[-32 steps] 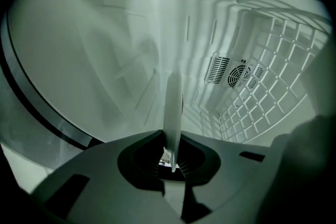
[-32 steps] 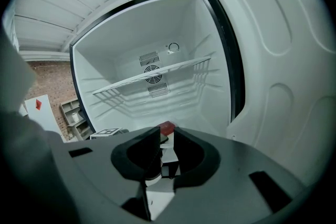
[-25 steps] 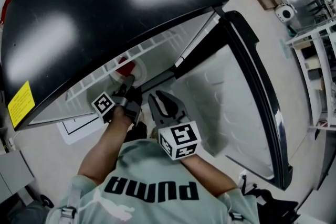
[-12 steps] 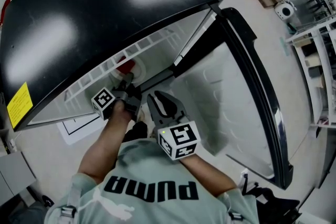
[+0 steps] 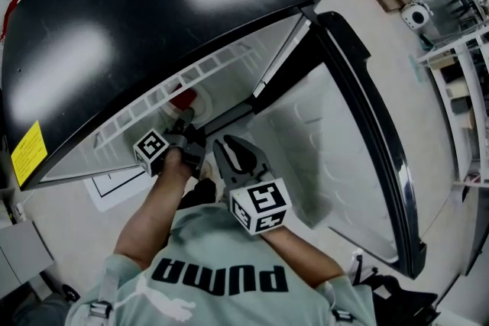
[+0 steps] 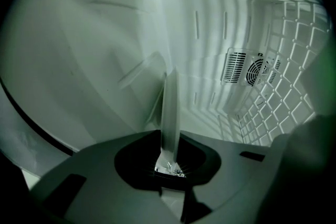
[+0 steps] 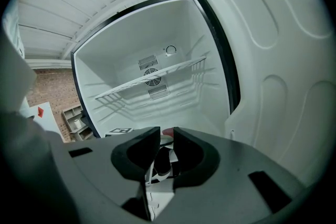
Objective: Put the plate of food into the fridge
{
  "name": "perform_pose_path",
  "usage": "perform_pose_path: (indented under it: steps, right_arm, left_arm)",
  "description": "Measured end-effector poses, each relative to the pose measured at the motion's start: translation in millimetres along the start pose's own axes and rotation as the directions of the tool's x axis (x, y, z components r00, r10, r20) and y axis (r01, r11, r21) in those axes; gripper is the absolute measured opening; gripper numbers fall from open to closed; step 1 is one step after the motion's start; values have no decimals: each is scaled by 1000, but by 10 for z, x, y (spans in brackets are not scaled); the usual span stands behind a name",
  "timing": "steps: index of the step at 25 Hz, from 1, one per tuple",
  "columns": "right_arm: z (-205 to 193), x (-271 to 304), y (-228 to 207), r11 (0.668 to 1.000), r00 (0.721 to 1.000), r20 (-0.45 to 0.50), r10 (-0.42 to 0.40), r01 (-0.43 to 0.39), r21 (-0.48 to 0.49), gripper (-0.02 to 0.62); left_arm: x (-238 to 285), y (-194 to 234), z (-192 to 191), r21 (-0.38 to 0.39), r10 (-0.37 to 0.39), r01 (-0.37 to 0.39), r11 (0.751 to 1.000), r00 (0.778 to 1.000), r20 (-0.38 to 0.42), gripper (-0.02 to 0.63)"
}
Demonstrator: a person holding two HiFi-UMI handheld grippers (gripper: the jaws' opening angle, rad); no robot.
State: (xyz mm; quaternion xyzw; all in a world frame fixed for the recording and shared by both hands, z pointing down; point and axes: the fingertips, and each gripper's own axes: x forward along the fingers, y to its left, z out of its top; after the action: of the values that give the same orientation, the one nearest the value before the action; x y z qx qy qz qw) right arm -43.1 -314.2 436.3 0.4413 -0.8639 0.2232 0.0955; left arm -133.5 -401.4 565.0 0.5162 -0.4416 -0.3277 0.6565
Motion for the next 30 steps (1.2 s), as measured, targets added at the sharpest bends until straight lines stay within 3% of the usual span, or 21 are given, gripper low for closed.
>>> perform_pose_path:
  steps: [2, 7, 10, 13, 17, 19, 21, 23, 26, 30]
  right_arm:
    - [3, 3, 14, 1000, 1000, -4, 5, -5, 2, 80]
    - [13, 16, 60, 1000, 1000, 0, 28, -28, 8, 80]
    - [32, 16, 75, 999, 999, 8, 36, -36, 8, 80]
    - [34, 10, 90, 999, 999, 8, 45, -45, 11, 80]
    - [23, -4, 108, 999, 999, 9, 54, -54, 9, 80]
    - [17, -12, 111, 998, 998, 10, 57, -57, 9, 80]
    - [7, -20, 121, 998, 998, 9, 62, -62, 9, 80]
    - [1, -25, 136, 998, 998, 8, 69, -69, 9, 80]
    - [-7, -33, 160, 997, 997, 6, 79, -80, 18, 80]
    - [-26, -64, 174, 996, 996, 4, 85, -85, 22, 80]
  left_arm:
    - [-25, -13, 1, 23, 27, -27, 999, 1000, 1, 67]
    - [-47, -80, 52, 81, 52, -54, 995, 998, 21, 204]
    - [-82, -89, 101, 157, 90, -94, 983, 995, 33, 251]
    - [-105, -124, 130, 263, 123, -129, 956, 992, 41, 281]
    - [-125, -165, 132, 420, 140, -148, 895, 989, 50, 334]
    - [-137, -161, 100, 509, 148, -148, 848, 988, 40, 350]
    - [-153, -135, 57, 603, 167, -152, 783, 985, 32, 363]
    - [-169, -93, -8, 688, 197, -159, 708, 980, 23, 376]
    - [-193, -12, -96, 800, 263, -175, 574, 965, 22, 382]
    - [-212, 66, -105, 877, 319, -199, 437, 946, 56, 382]
